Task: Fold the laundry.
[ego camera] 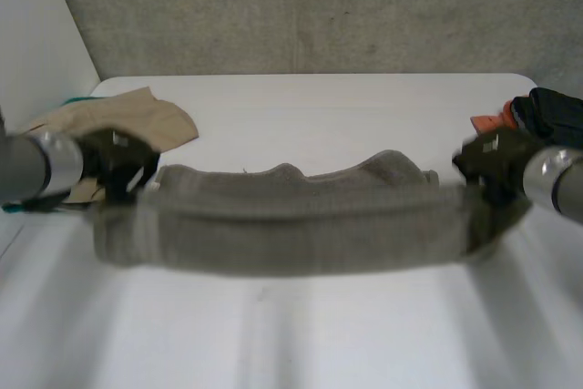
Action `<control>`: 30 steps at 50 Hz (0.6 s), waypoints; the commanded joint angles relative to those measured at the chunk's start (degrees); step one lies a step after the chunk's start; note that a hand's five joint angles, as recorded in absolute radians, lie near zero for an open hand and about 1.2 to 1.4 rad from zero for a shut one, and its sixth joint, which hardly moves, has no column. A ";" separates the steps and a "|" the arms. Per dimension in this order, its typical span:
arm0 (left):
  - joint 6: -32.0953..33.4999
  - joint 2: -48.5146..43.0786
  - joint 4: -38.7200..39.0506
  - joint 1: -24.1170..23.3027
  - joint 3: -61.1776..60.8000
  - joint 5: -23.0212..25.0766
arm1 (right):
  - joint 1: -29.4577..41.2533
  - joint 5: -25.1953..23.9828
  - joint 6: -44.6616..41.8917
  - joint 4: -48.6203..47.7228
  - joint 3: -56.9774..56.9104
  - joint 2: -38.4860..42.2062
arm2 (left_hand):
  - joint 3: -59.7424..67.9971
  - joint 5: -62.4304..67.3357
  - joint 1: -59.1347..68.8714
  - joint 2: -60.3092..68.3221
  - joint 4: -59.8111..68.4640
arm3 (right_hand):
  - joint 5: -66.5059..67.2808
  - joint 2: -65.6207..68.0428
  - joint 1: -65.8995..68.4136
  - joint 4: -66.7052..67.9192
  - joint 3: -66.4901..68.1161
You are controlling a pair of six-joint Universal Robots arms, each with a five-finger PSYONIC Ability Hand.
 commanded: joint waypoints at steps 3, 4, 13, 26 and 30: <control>-17.28 -6.05 12.22 -5.23 38.97 -7.03 | 2.91 8.65 14.36 -28.01 -23.83 4.57 | 11.90 13.60 13.28 11.44 11.54 | 11.94 12.58 15.39 11.32 11.87; -19.04 -5.79 14.15 -5.32 41.26 -7.82 | 2.91 9.71 15.50 -31.17 -25.24 4.66 | 11.90 13.60 13.28 11.44 11.54 | 11.94 12.58 15.39 11.32 11.87; -33.64 -0.69 34.20 -4.79 43.22 -14.16 | 2.74 12.80 25.52 -55.81 -25.52 2.55 | 11.90 13.60 13.28 11.44 11.54 | 11.94 12.58 15.39 11.32 11.87; -32.86 -1.91 31.83 -4.09 24.61 -10.99 | 1.51 7.97 27.55 -50.29 -19.47 4.92 | 11.90 13.60 13.28 11.44 11.54 | 11.94 12.58 15.39 11.32 11.87; -31.37 -3.31 33.23 -3.56 16.53 -10.90 | 0.98 5.16 27.64 -46.25 -15.43 6.94 | 11.90 13.60 13.28 11.44 11.54 | 11.94 12.58 15.39 11.32 11.87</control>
